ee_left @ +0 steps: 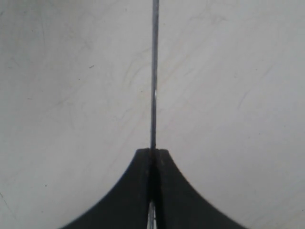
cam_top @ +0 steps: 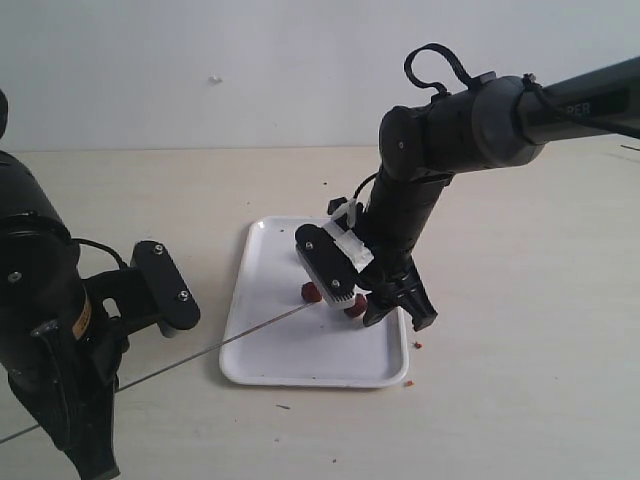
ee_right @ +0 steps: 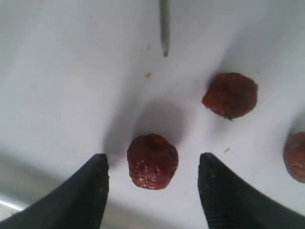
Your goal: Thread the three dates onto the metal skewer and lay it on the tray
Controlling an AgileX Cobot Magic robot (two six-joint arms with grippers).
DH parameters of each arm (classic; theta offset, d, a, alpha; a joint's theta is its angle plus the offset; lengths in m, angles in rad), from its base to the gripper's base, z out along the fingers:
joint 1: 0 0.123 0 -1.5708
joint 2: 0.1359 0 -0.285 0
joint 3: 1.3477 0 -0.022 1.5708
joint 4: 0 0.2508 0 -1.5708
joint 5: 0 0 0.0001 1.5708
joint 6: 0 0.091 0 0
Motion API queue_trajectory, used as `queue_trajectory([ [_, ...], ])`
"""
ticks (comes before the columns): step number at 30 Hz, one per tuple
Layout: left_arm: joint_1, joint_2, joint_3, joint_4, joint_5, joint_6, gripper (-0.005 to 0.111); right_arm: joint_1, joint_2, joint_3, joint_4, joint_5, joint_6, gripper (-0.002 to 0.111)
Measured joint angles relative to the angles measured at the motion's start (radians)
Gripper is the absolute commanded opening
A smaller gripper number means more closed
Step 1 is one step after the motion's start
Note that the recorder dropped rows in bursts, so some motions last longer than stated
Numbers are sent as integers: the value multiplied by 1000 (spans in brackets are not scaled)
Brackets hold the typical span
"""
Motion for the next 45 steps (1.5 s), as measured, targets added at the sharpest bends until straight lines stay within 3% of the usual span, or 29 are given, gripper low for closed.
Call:
queue_trajectory([
  [8,0,0,0,0,0,0,0,0,16,-3,9,3,-11,54],
  [18,0,0,0,0,0,0,0,0,20,-5,11,12,-19,42],
  [26,0,0,0,0,-2,0,0,0,20,-5,11,12,-19,38],
  [36,0,82,0,0,-72,35,0,0,20,-5,11,19,-16,35],
  [45,0,170,0,81,-228,-9,0,0,8,-5,11,36,-11,35],
])
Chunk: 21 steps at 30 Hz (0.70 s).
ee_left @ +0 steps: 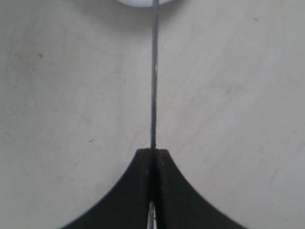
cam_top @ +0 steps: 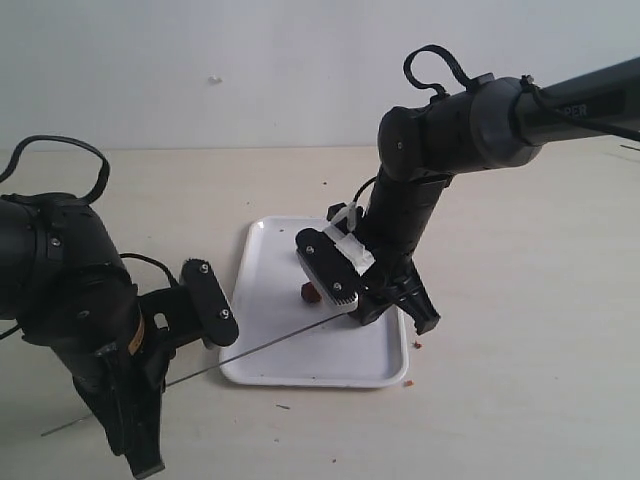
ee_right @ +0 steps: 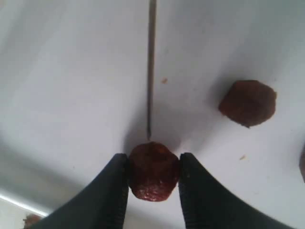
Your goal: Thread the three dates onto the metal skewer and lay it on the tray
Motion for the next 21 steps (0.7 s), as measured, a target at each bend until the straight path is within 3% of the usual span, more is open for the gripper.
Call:
queue_trajectory([
  [21,0,0,0,20,-29,-16,0,0,0,0,-14,7,43,35],
])
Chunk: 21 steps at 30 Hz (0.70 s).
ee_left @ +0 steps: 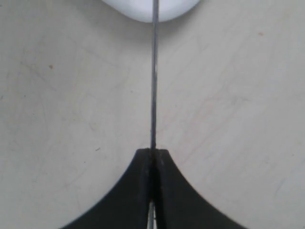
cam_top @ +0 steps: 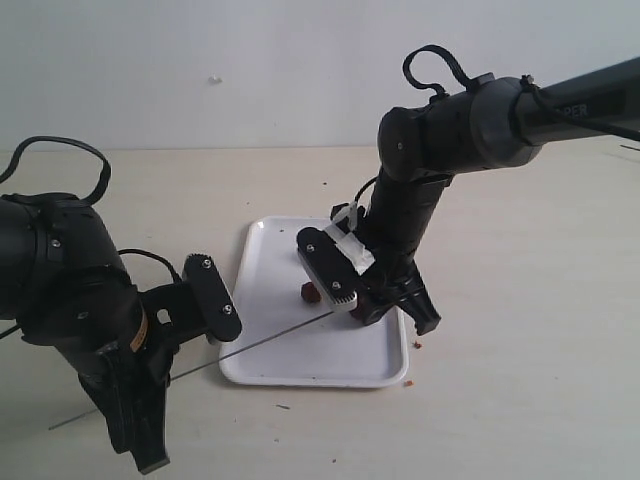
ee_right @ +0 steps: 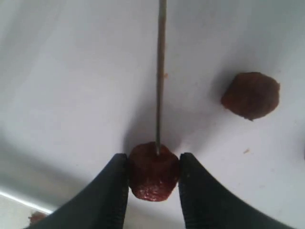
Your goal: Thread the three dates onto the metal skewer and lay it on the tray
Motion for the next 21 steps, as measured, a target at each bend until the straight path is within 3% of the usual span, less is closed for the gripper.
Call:
queue_trajectory([
  [21,0,0,0,11,-4,27,0,0,-19,0,-73,-3,50,35],
])
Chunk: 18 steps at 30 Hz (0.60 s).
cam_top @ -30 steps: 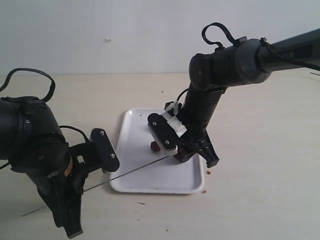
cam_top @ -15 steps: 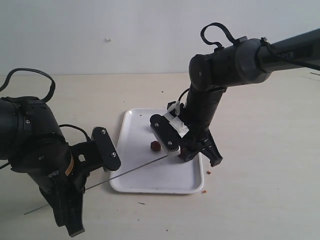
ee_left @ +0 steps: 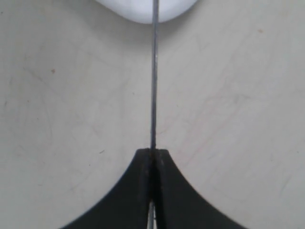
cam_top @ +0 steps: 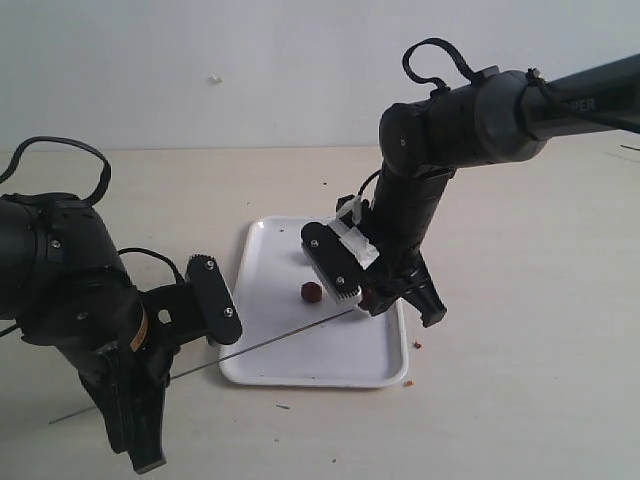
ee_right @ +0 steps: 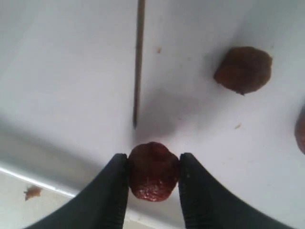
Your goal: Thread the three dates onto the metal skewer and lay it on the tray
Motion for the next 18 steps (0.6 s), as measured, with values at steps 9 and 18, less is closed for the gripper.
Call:
queue_trajectory([
  [9,0,0,0,29,0,2,0,0,-27,0,-2,4,2,35],
  [18,0,0,0,47,-8,2,0,0,-28,0,-9,17,2,35],
])
